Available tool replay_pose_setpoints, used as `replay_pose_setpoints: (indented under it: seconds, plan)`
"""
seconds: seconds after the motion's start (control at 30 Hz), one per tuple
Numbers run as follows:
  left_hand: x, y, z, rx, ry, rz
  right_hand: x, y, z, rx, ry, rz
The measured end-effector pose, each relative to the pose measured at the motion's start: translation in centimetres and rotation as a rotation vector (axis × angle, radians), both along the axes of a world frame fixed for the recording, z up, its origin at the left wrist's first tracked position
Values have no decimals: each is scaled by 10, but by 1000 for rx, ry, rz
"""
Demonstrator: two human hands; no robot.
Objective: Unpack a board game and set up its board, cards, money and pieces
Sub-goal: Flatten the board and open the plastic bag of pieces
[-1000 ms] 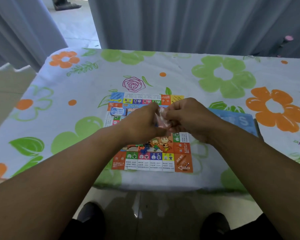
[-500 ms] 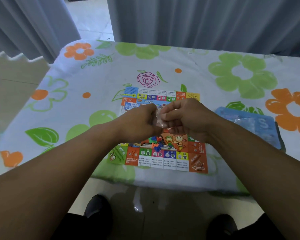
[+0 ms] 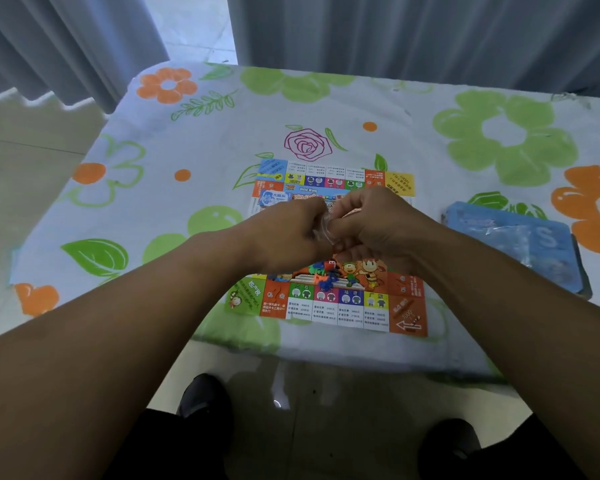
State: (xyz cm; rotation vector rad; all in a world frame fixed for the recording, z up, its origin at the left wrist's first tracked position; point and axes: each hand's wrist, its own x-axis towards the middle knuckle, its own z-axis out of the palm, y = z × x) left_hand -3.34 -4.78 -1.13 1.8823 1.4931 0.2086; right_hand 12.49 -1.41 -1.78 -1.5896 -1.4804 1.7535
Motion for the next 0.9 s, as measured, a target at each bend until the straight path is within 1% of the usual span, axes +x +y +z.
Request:
replay_pose_setpoints:
  seconds: [0.17,0.4,0.47,0.57,0.77,0.9]
  plan:
    - [-5,-1,-4,-9,85,-24,-1,-1,0,-29,2,-13]
    - [-11,-3,-6,-20,81,-28,-10,-2,-9,-79,59,11]
    - [-15,-4,-6,-44,81,-31,-14,-2,-13,-83,43,4]
    - [-24,-5,-11,-49,134,-55,-24,-4,-19,-90,24,11]
    - [-46,-10,-21,-107,236,-64,-42,-7,-25,-212,27,186]
    - [-56,-13,-23,-129,272,-65,-51,-9,-27,-248,29,200]
